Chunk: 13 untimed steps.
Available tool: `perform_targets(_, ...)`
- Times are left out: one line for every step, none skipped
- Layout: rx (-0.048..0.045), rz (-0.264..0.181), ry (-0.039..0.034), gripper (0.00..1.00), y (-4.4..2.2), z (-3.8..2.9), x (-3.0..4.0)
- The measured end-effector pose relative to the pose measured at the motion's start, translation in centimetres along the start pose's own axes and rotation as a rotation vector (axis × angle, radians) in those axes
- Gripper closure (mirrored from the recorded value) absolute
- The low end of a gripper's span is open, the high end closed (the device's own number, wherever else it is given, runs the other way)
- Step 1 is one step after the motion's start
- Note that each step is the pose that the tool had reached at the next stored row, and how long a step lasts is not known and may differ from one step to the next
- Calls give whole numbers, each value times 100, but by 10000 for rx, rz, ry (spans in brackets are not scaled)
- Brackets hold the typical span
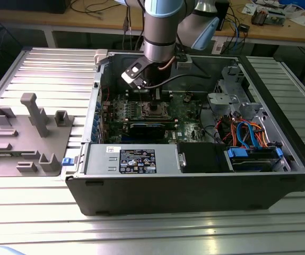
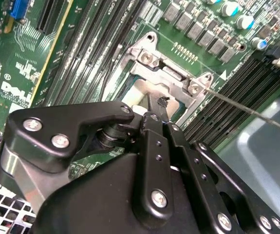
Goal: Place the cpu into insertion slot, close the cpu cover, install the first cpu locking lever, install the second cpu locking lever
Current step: 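Close the cpu cover, then install the first cpu locking lever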
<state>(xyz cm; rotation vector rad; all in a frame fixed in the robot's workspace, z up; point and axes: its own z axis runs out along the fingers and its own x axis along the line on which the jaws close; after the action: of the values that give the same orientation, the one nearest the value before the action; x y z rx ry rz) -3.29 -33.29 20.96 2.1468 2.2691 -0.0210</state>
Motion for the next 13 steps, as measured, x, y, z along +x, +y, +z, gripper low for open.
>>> perform_targets(-6, 0, -1, 89, 0, 0, 0)
perform_targets(-10, 0, -4, 89, 0, 0, 0)
perform_targets(-15, 0, -11, 89, 1, -1, 0)
perform_targets(-19, -2, -16, 89, 1, -3, 1)
perform_targets(-23, -3, -26, 89, 1, -8, 1)
perform_targets(-25, -5, -33, 89, 1, -15, 1)
perform_targets(-25, -7, -43, 89, 1, -26, 0)
perform_targets(-26, -7, -49, 89, 1, -35, 0)
perform_targets(-30, -6, -57, 89, 1, -44, 0)
perform_targets(-31, -6, -59, 89, 1, -44, 0)
perform_targets(-31, -6, -60, 89, 1, -44, 0)
perform_targets(-30, -6, -63, 89, 1, -45, 0)
perform_targets(-30, -6, -64, 89, 1, -45, 0)
